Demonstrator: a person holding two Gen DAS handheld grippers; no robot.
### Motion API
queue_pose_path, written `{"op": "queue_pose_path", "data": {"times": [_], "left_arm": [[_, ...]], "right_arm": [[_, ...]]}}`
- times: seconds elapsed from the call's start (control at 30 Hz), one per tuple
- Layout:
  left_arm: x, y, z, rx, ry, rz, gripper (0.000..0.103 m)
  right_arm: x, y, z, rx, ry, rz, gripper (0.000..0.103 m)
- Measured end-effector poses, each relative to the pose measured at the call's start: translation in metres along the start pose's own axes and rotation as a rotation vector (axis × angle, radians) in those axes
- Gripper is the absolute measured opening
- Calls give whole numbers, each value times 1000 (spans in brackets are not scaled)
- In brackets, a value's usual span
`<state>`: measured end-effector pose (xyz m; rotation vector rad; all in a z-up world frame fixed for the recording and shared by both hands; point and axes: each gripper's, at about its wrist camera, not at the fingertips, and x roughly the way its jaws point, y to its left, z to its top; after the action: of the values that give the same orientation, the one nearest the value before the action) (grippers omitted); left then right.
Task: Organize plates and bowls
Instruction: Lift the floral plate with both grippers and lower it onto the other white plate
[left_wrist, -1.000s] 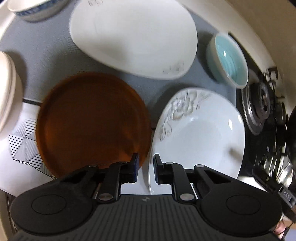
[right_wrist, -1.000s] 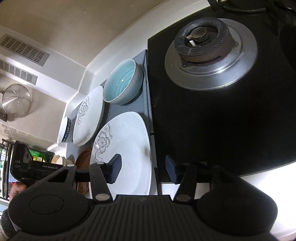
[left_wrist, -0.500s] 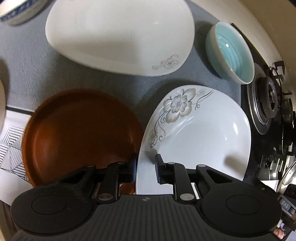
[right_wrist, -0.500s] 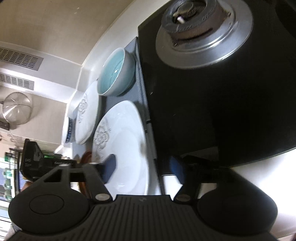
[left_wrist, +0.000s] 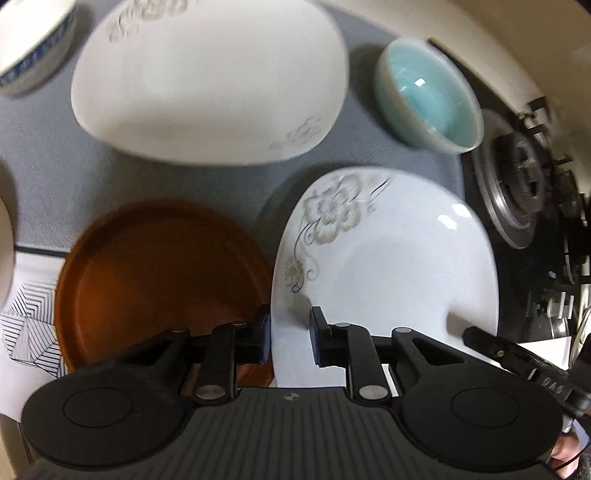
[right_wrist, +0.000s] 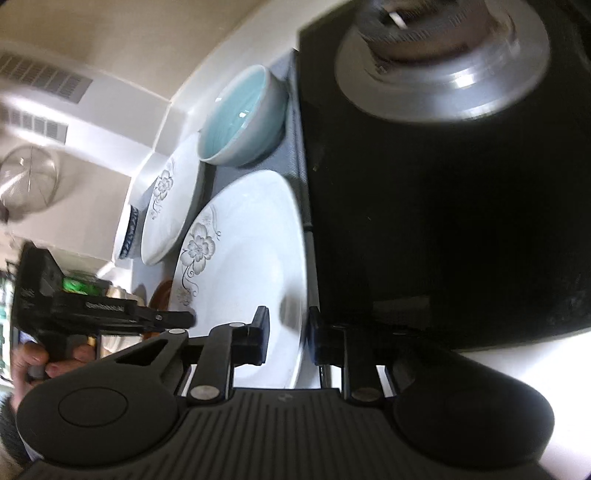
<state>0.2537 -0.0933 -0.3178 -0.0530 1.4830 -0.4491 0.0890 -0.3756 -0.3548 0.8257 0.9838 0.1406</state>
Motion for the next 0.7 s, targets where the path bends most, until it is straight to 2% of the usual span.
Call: {"op": "queue_pose_path", "data": {"times": [0.1,0.23,0.47,0.7], "left_arm": [[-10,-3,-3,21,-30,5,22],[-17,-4,-2,-3,-35,-24,22],[-43,-4,-5,12,-73,-33,22],[-79,0,-7,3,-178,-15,22]], "right_arm": [[-10,7,-4,-13,-31,6,20],[-19,14,-5,-46,-42,-13,20],[-39,32,-3,-116,-126,0,20],[-42,68,3,-190,-148,9,21]]}}
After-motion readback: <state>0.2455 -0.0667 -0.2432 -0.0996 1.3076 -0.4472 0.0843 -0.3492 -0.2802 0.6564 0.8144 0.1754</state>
